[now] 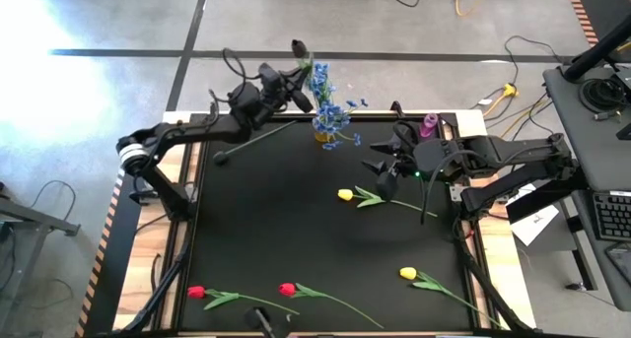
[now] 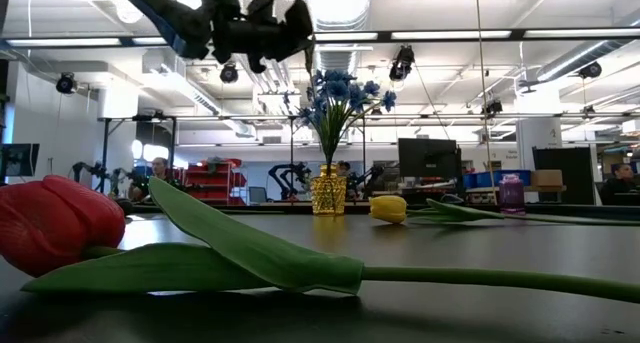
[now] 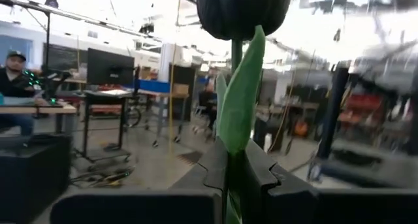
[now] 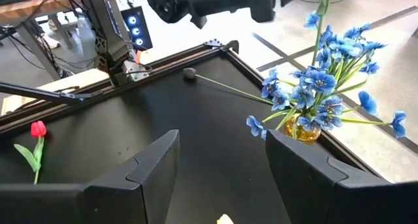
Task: Sort flowers into vase by color
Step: Put the bottom black flower into the yellow vase
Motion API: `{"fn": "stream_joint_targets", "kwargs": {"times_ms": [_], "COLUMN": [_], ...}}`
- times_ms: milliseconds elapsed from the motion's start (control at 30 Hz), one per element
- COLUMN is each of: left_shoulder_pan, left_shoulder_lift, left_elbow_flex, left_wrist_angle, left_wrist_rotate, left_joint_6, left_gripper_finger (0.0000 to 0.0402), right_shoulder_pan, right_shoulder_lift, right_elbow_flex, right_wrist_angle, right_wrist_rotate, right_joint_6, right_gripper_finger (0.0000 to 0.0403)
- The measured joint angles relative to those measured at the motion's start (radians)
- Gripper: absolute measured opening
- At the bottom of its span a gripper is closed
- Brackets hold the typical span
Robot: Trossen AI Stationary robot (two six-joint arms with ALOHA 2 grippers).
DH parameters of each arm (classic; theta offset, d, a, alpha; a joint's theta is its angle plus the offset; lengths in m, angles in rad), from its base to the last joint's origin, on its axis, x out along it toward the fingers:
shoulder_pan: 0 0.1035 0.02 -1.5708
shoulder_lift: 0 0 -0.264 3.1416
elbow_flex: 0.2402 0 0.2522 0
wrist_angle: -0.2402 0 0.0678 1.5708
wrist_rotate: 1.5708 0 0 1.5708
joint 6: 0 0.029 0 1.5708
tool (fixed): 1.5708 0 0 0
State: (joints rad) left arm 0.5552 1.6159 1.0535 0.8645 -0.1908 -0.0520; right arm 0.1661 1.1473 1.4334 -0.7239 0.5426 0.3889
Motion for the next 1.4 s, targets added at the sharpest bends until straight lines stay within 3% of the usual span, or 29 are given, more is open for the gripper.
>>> {"fn": "stream_joint_targets", "kwargs": {"times_ms": [100, 267, 433, 667, 833, 1167, 1400], "left_shoulder_pan": [0.0, 0.005, 0.011, 0.011, 0.011, 0.011, 0.011], "left_shoulder_lift": [0.004, 0.004, 0.015, 0.142, 0.175, 0.12, 0.112], "left_elbow_flex": [0.034, 0.042, -0.001, -0.022, -0.024, -0.028, -0.019], "left_wrist_angle": [-0.08, -0.073, -0.01, 0.197, 0.197, -0.158, -0.319], "left_wrist_rotate": [0.0, 0.0, -0.001, 0.0, 0.0, 0.0, 0.103], "left_joint_6": [0.051, 0.006, -0.059, -0.121, -0.144, -0.127, -0.194], "left_gripper_finger": [0.0, 0.0, 0.0, 0.0, 0.0, 0.0005, 0.0078], "right_shoulder_pan": [0.0, 0.0, 0.0, 0.0, 0.0, -0.001, -0.008], "right_shoulder_lift": [-0.001, -0.001, -0.001, -0.001, -0.003, -0.004, -0.004], "right_elbow_flex": [0.0, 0.0, 0.0, 0.0, 0.0, 0.0, 0.0], "right_wrist_angle": [0.0, -0.001, -0.001, 0.0, 0.0, 0.0, 0.001], "right_wrist_rotate": [0.0, 0.0, 0.007, 0.007, 0.003, 0.008, 0.009], "right_joint_6": [0.005, 0.003, 0.002, 0.003, 0.011, 0.003, -0.007], "right_gripper_finger": [0.0219, 0.0219, 0.0219, 0.0219, 0.0219, 0.0219, 0.0219]}}
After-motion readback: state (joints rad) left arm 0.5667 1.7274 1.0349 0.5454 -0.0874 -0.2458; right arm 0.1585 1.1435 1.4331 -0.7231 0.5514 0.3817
